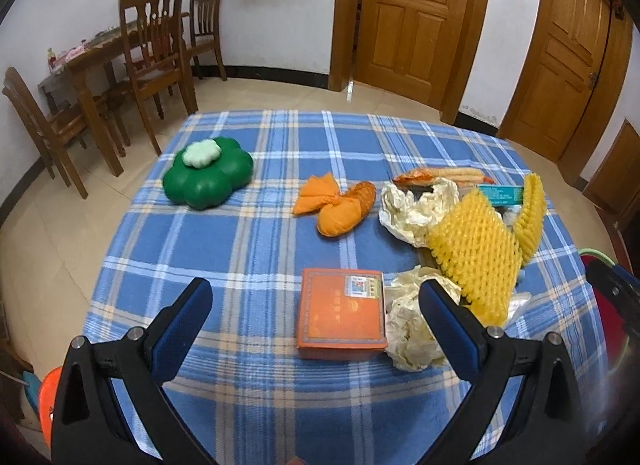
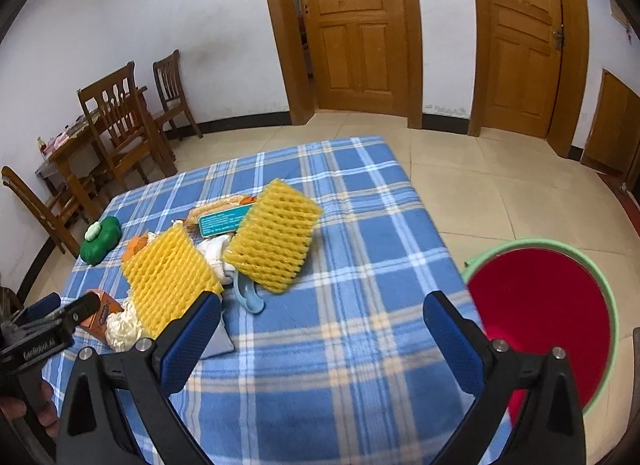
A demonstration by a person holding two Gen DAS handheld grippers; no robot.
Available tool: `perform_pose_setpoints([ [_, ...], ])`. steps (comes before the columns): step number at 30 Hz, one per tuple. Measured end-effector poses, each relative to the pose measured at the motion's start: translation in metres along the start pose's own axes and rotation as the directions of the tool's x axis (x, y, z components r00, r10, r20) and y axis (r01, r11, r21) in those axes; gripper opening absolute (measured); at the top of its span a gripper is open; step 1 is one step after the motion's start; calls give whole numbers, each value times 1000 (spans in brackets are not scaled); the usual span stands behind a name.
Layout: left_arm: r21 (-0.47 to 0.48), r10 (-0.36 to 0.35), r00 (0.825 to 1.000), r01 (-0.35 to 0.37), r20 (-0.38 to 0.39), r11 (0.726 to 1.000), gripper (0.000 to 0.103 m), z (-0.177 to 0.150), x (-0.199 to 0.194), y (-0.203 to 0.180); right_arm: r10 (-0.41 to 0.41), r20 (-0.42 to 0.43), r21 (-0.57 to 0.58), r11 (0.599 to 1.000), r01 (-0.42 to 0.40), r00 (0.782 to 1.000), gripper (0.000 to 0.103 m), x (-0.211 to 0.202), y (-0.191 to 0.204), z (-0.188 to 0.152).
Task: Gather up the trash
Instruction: 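Grasp the orange box with the left tool while the right tool grasps a yellow foam net, then carry the orange box with the left tool over the red bucket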
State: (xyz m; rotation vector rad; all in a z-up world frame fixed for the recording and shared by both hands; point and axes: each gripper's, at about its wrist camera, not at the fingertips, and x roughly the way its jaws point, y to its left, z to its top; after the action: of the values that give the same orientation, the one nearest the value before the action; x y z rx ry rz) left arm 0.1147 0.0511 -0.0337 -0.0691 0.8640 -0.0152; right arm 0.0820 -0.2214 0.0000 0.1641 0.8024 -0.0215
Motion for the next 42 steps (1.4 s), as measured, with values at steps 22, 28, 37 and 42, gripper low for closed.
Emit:
perform_pose_setpoints([
  [22,-15,-207,978,207,2,978,51,-13,12,9,7,-99,89,996,1,995,102,71,21,23],
  [28,-6,-236,972,236,6,972,50,-12,13,8,17,-141,108,994,-1,990,69,80,19,20],
  [37,-11,-233,972,233,22,972,50,-13,13,8,46,-170,156,988,-19,984,33,84,9,16],
  [42,-40,-230,973,231,29,972,49,-15,7,11,72,-165,162,986,-45,984,20,79,7,14],
])
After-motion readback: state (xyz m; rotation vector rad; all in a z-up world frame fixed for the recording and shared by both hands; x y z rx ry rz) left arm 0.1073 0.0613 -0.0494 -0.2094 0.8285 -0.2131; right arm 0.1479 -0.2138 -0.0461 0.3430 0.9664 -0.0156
